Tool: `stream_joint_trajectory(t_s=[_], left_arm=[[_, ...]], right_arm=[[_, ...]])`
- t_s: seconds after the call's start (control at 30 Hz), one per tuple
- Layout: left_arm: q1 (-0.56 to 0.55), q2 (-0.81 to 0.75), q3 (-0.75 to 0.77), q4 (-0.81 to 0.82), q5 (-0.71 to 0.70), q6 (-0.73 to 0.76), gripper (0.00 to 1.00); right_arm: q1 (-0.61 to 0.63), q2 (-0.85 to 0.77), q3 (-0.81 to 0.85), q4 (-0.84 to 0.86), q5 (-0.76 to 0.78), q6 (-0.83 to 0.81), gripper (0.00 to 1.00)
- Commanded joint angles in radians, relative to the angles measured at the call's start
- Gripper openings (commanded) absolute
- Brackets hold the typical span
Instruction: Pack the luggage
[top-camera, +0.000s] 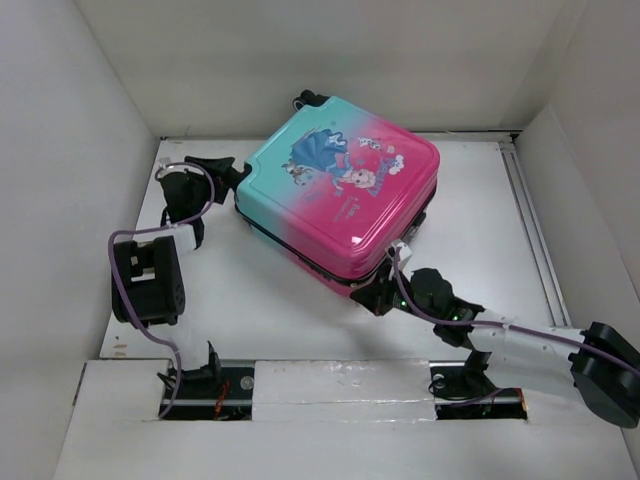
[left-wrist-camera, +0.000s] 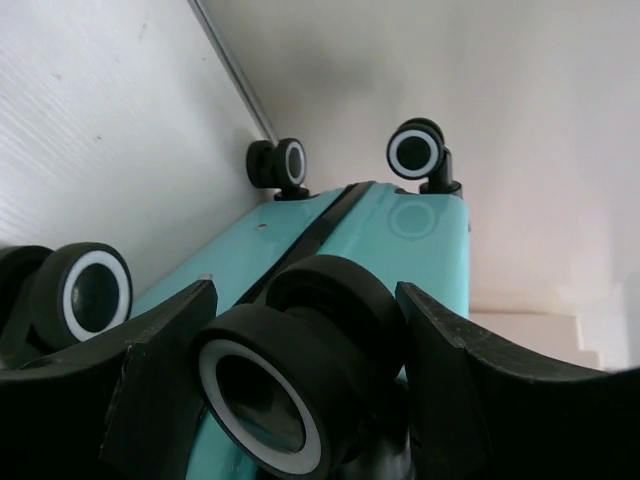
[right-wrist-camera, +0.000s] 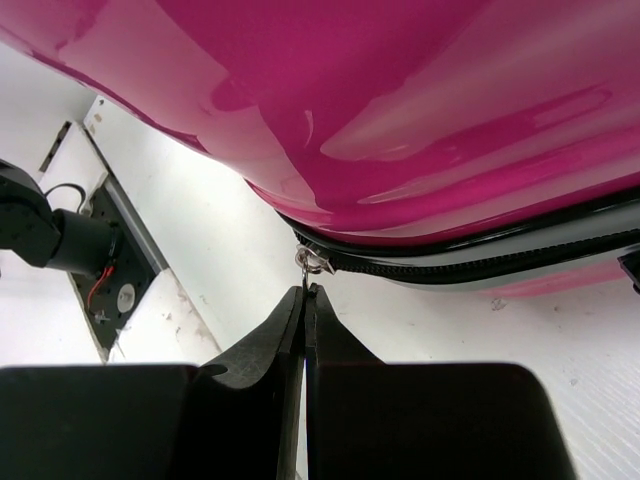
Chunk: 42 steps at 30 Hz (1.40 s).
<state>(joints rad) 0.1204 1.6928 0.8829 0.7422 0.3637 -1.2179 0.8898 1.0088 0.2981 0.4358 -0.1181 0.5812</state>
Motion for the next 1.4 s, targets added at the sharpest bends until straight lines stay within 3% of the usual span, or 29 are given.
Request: stream_joint_trajectory(t_s=[0.0,0.2,0.37,0.57,0.77,0.83,0.93,1.07,1.1,1.2,1.3,1.37], left_arm=[[-0.016,-0.021,-0.042,0.266,0.054,-0.072,0.33],[-0.025,-0.061,-0.125,0.385,0.043,-0.092,0.00],[-0.047,-0.239,-0.260,0.413,-0.020,-0.049,0.00],[-0.155,-0.478,-0.451,0.319,-0.158,0.072,0.00],[-0.398,-0.735,-0.555,0.136,-0.314,0.170,0.00],[-0.474,-0.804,-0.581,0.048,-0.353,0.182,0.00],[-0.475,-0.860,-0.614,-0.018,-0.353,0.210,0.00],[-0.484,-0.900,-0.696,-0.041,-0.275,0.227,0.00],[-0.484,-0.900,-0.714,-0.041,-0.266,0.216,0.00],[-0.513,-0.900,-0.748,-0.041,-0.278,0.216,0.00],[-0.513,-0.935,-0.769,-0.064,-0.289,0.241,0.00],[-0.513,-0.935,-0.769,-0.064,-0.281,0.241,0.00]], right_arm=[[0.018,0.001,0.035,0.123,-0.080,0.025,0.00],[0.018,0.001,0.081,0.123,-0.055,0.025,0.00],[-0.038,0.010,0.134,0.123,-0.072,0.003,0.00],[-0.342,0.057,0.242,0.063,-0.273,-0.062,0.00],[-0.598,0.177,0.422,-0.009,-0.443,-0.112,0.00],[-0.598,0.203,0.432,-0.022,-0.443,-0.112,0.00],[-0.553,0.151,0.308,0.033,-0.443,-0.054,0.00],[-0.378,0.021,0.093,0.162,-0.316,0.069,0.00],[-0.280,0.008,0.060,0.175,-0.240,0.084,0.00],[-0.114,-0.012,0.059,0.175,-0.084,0.114,0.00],[-0.127,-0.033,0.079,0.097,-0.009,0.059,0.00],[-0.251,-0.033,0.131,0.037,-0.073,0.008,0.00]])
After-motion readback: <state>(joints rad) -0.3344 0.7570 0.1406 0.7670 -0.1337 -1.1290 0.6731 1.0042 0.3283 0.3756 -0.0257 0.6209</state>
